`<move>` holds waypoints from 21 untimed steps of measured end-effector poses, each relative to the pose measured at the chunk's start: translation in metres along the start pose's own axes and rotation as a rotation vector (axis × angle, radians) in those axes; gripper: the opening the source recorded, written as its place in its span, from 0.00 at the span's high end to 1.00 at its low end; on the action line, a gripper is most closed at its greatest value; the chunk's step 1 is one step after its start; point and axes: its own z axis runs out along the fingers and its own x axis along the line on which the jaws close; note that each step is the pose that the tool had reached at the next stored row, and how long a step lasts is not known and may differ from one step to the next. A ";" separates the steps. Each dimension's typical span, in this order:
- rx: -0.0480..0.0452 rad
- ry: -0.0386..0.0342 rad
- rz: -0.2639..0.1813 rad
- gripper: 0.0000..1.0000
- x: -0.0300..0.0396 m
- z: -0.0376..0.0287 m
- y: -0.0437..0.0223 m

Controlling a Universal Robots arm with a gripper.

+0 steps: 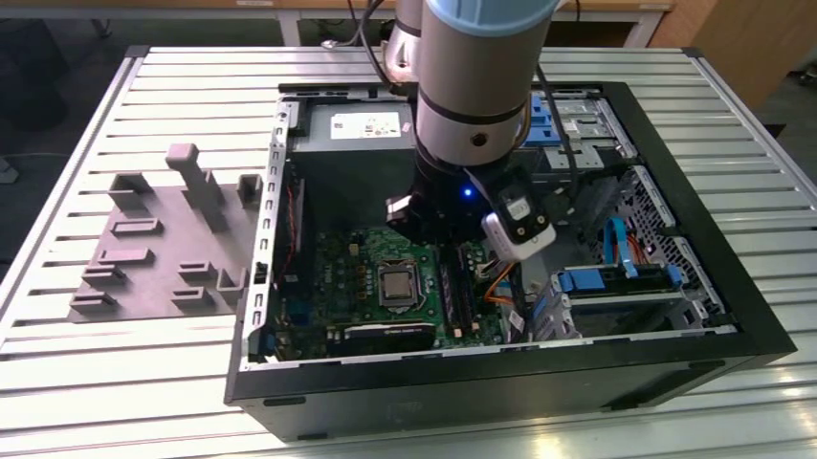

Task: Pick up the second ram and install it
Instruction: 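Insert the second ram into the second slot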

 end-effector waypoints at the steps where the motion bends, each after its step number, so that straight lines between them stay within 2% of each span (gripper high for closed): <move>1: 0.0000 0.0000 0.000 0.89 -0.0001 0.0003 0.0000; 21: 0.0001 0.0000 0.000 0.89 -0.0025 0.0060 -0.0001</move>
